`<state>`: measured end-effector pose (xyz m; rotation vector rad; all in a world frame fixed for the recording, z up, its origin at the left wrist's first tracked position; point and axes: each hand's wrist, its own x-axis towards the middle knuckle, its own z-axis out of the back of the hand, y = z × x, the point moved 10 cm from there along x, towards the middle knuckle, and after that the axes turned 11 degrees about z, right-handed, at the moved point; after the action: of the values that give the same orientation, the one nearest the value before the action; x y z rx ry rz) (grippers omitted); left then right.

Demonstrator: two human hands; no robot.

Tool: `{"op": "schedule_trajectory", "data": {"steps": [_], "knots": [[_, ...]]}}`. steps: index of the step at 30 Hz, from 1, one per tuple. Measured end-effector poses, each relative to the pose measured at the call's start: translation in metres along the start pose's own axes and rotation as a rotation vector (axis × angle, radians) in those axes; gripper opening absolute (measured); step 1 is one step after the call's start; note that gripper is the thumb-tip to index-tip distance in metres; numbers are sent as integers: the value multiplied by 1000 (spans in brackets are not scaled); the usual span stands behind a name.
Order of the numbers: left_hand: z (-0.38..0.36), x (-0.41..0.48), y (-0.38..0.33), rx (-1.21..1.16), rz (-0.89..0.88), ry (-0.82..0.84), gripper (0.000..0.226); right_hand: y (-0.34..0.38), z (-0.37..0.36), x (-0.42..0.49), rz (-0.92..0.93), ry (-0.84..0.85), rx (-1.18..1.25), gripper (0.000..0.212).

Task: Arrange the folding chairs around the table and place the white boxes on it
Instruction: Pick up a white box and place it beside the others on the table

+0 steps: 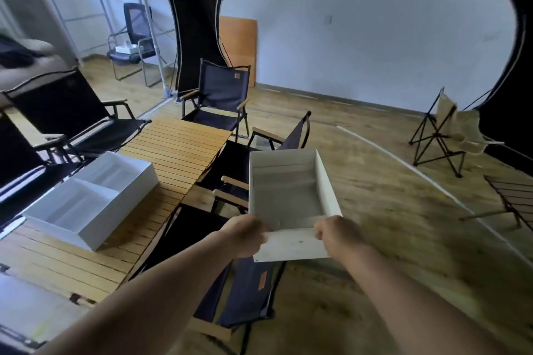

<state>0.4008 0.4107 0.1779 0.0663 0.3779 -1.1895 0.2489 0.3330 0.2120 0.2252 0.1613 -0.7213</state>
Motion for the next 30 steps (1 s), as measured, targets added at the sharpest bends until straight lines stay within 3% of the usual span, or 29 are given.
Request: {"op": "schedule_trajectory", "data": {"steps": [14,20,30], "knots": [[39,184,-12,-116,124,-10,37,-106,54,174,120,-7,-63,21],[68,252,7,-93,170,8,35,-115,83,264,226,28,-103,20],[106,326,36,-250,454,-83,42,-129,108,393,463,97,-128,25]]}}
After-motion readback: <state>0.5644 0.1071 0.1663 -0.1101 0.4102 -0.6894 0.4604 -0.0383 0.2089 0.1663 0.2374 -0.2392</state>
